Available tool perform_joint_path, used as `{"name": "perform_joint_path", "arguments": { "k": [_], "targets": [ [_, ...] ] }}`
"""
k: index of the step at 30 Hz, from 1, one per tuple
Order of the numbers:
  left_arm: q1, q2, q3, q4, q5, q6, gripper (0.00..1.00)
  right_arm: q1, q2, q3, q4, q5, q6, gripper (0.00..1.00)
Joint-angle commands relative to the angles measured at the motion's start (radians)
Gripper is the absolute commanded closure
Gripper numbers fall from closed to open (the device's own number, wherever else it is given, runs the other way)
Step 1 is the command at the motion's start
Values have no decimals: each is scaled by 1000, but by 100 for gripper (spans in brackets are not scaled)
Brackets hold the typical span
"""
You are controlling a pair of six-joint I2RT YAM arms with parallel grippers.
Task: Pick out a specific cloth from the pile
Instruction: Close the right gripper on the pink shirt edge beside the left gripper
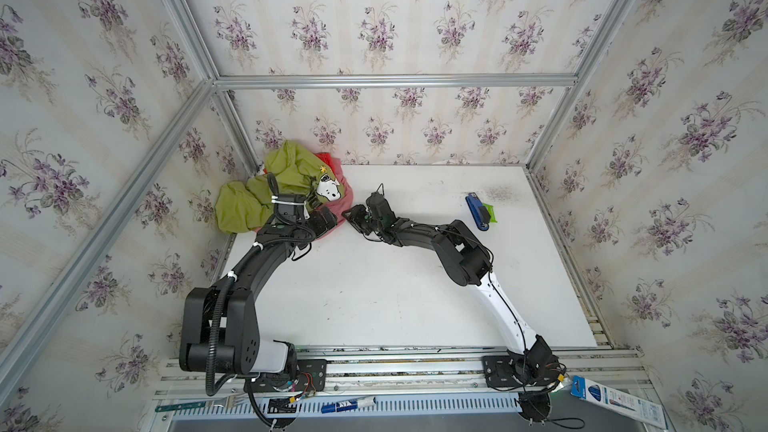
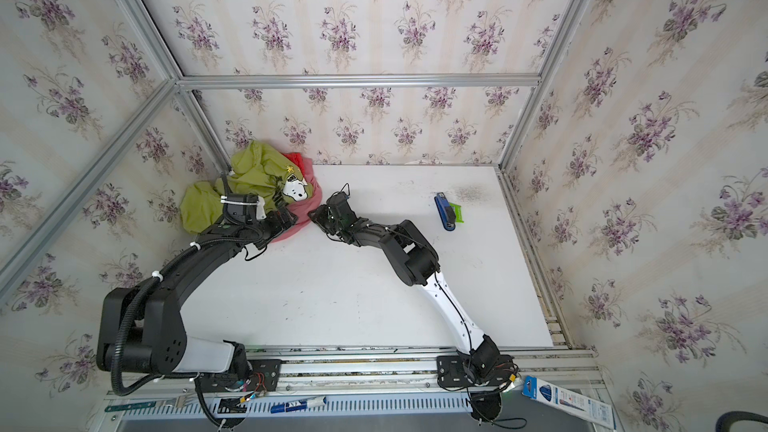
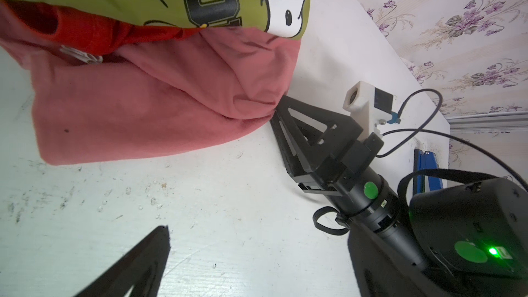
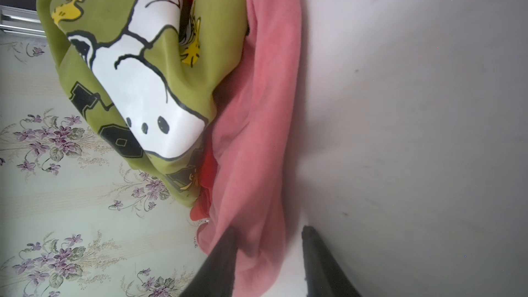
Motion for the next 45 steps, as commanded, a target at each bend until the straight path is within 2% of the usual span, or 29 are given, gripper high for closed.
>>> {"name": "perform_joint_path", "arguments": {
  "k": [1,9,13,15,24,45],
  "targets": [
    [2,-6,0,11,8,0,0,3,20,21,-23,21,16,59],
    [8,-13,-9,11,3,2,0,2,58,74,3,30,32,64],
    [14,-17,-17,11,2,0,0,-4,61,72,63,35,43,79],
    [15,-15,-16,13,0,1,0,-3,61,77,79,28,38,80],
    [18,-14,-20,16,6,-1,0,-3,40,77,94,5,18,99],
    [25,-49,4,17,38,-13,0,-1,-55,30,83,-15,-40,100]
  ]
}}
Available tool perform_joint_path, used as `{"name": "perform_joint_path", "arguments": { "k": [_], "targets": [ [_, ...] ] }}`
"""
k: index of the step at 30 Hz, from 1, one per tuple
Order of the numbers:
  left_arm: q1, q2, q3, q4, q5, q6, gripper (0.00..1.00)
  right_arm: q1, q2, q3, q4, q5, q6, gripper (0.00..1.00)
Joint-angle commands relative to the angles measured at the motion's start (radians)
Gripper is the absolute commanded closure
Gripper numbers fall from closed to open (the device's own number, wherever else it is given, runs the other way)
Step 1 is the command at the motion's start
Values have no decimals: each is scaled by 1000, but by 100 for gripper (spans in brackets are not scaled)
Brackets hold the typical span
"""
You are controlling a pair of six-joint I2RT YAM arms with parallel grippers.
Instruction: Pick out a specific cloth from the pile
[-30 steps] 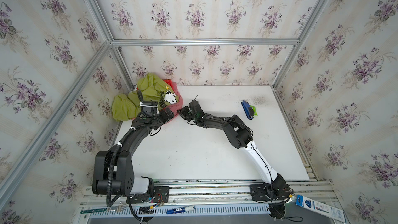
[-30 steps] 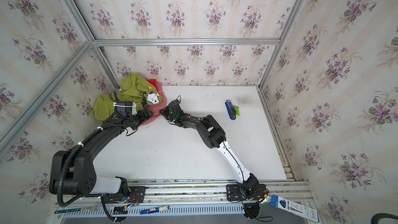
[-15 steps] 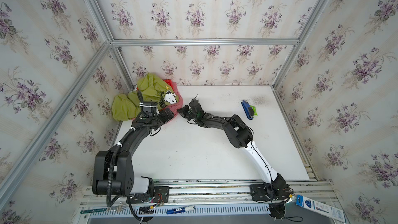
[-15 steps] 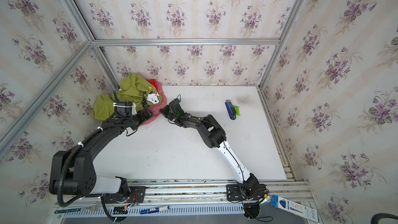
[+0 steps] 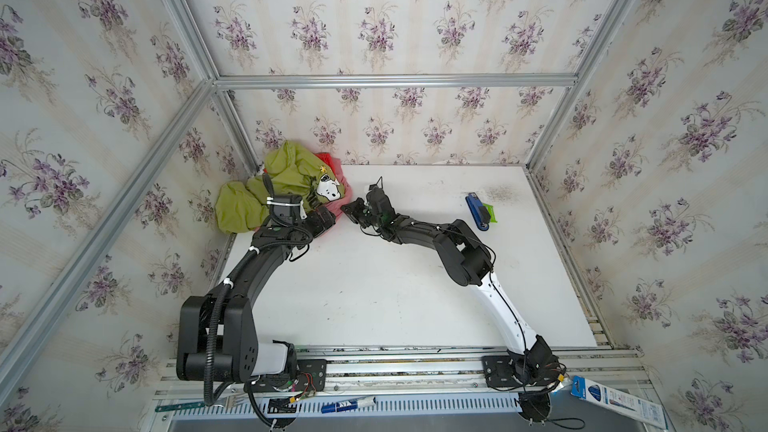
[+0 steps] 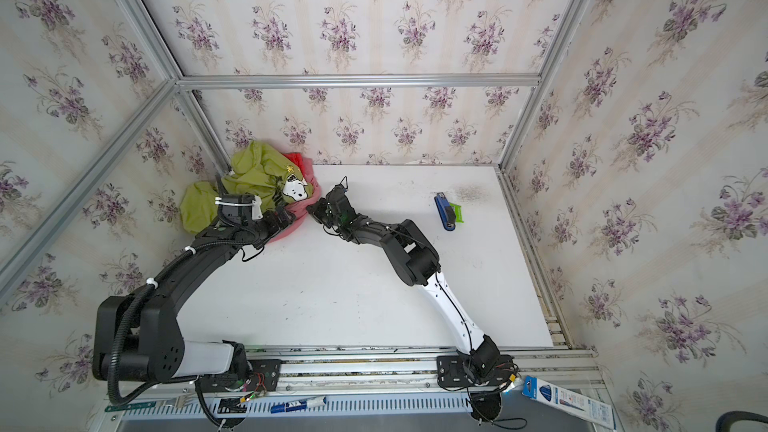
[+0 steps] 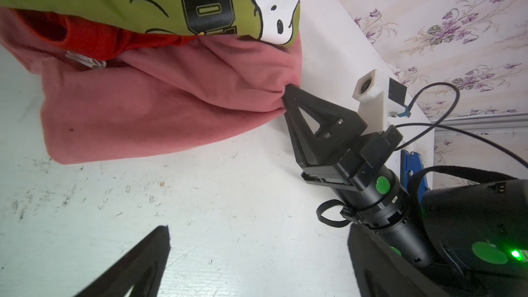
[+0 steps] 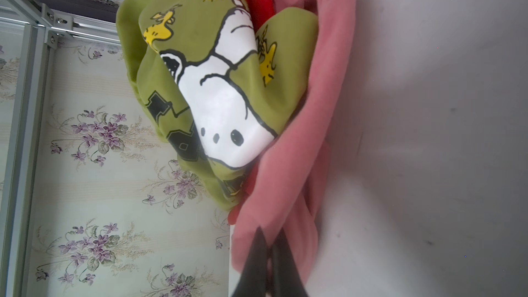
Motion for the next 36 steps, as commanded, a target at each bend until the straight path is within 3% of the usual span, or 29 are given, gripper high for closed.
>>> {"name": "perform_joint_path", "arguments": {
  "k": [1,21,36],
  "targets": [
    [4,-5,16,11,10,-2,0,2,-24,1,26,-12,-36,100],
    [50,-42,38,0,13,2,0,2,-153,17,-5,-12,-146,100],
    [61,-48,60,1,21,-6,0,3,-164,157,-100,-28,-223,100]
  ]
}}
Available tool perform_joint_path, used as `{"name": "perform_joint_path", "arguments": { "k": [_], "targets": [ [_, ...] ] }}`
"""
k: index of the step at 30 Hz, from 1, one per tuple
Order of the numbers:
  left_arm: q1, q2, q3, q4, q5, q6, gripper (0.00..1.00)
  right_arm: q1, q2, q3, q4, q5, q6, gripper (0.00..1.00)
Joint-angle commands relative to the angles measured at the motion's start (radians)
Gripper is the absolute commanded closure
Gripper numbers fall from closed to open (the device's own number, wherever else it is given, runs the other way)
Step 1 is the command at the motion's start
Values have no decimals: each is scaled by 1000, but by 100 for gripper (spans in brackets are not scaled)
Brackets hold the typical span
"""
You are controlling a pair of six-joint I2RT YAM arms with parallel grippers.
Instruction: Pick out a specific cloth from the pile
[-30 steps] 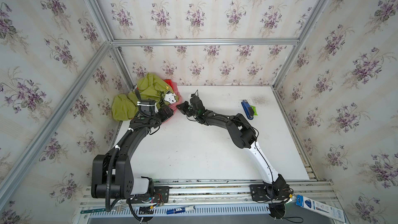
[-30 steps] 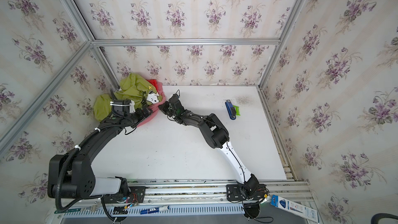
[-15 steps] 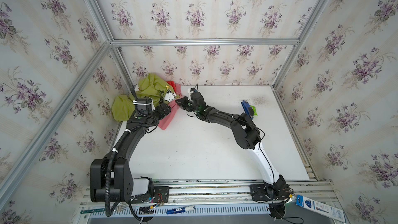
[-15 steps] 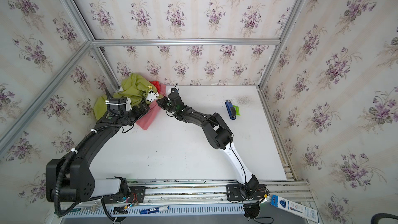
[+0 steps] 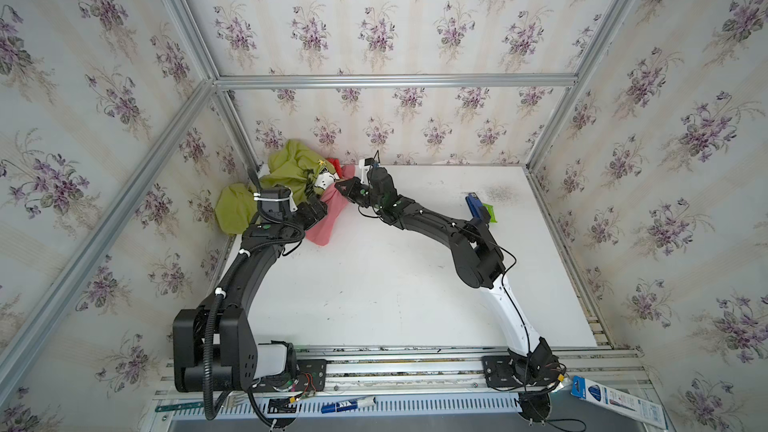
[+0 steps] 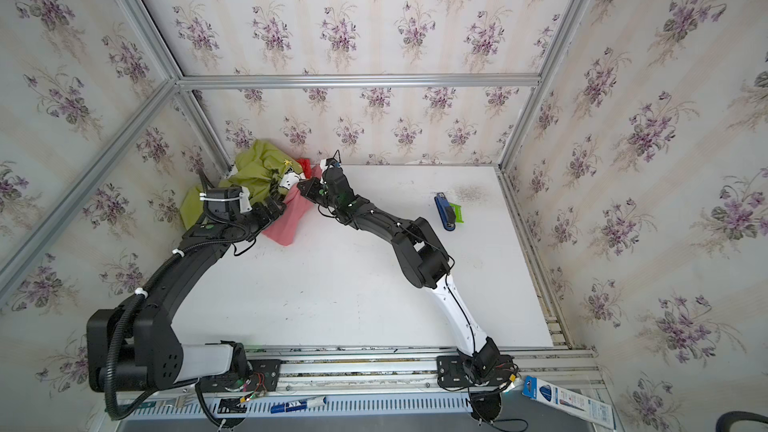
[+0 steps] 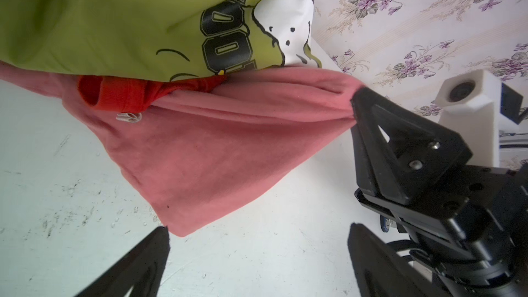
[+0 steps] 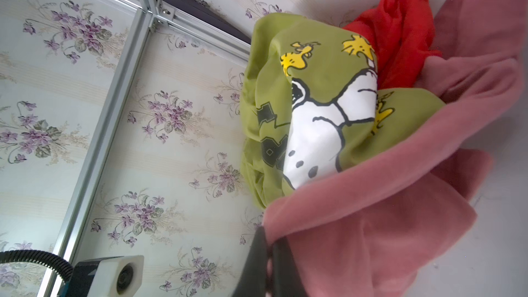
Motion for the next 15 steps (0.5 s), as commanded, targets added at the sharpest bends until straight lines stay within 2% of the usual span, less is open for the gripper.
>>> {"name": "perform_joint_path", "arguments": {
  "k": [1,15],
  "targets": [
    [3,-6,9,6,10,-6,0,4,-28,47,34,-16,-40,100],
    [11,-23,19,7,8,-7,0,5,-11,190,-46,-30,-82,100]
  ]
}}
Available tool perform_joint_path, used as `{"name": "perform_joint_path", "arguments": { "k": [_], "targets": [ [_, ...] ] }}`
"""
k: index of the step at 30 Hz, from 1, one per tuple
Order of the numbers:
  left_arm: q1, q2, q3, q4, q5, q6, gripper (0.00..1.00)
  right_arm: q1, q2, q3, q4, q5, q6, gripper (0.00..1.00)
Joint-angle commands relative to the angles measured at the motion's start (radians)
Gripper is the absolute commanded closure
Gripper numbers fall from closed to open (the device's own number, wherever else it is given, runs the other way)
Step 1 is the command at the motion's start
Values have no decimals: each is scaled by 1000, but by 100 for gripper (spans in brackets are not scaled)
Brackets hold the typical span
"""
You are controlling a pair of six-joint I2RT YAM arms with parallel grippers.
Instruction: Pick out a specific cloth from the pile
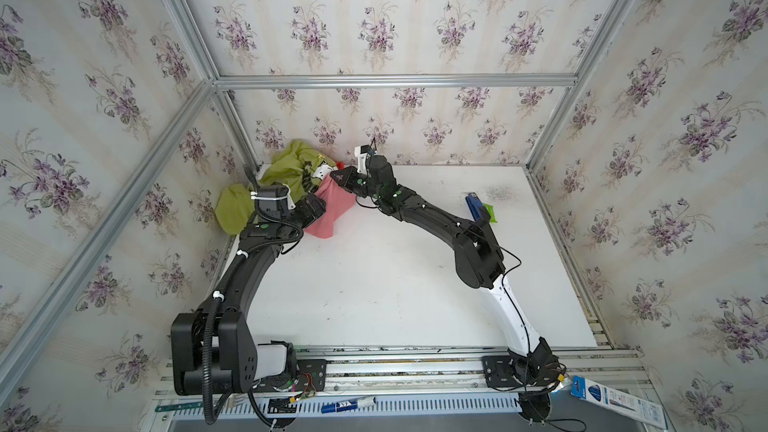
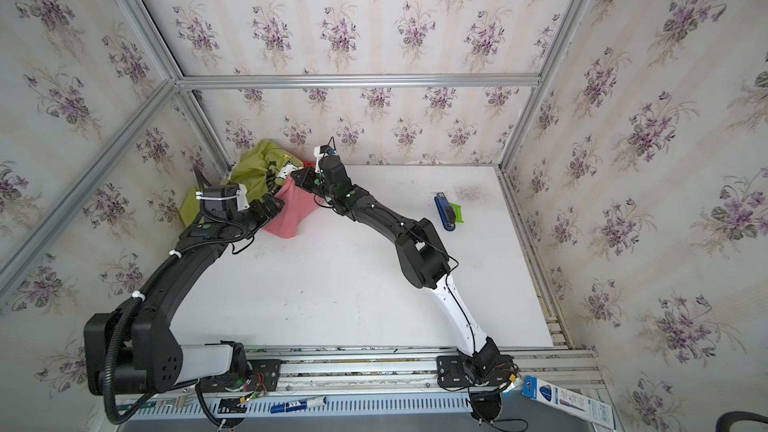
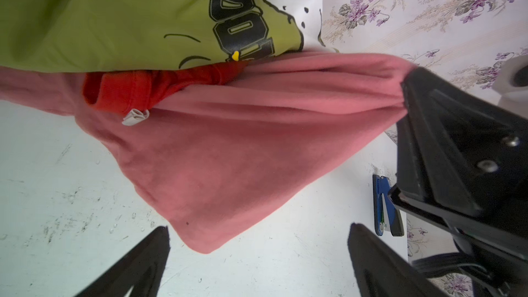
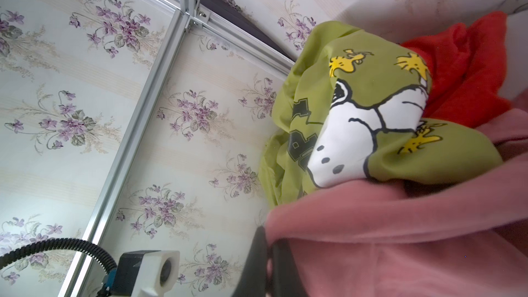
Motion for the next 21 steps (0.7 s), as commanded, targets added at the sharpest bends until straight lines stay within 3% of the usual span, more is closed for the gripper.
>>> {"name": "perform_joint_path", "arguments": {
  "k": [1,21],
  "targets": [
    [3,-11,5,8,4,-3,0,0,-10,41,52,-8,-31,100],
    [9,-43,8,8,-22,34,0,0,0,194,-45,-30,-69,100]
  ]
}}
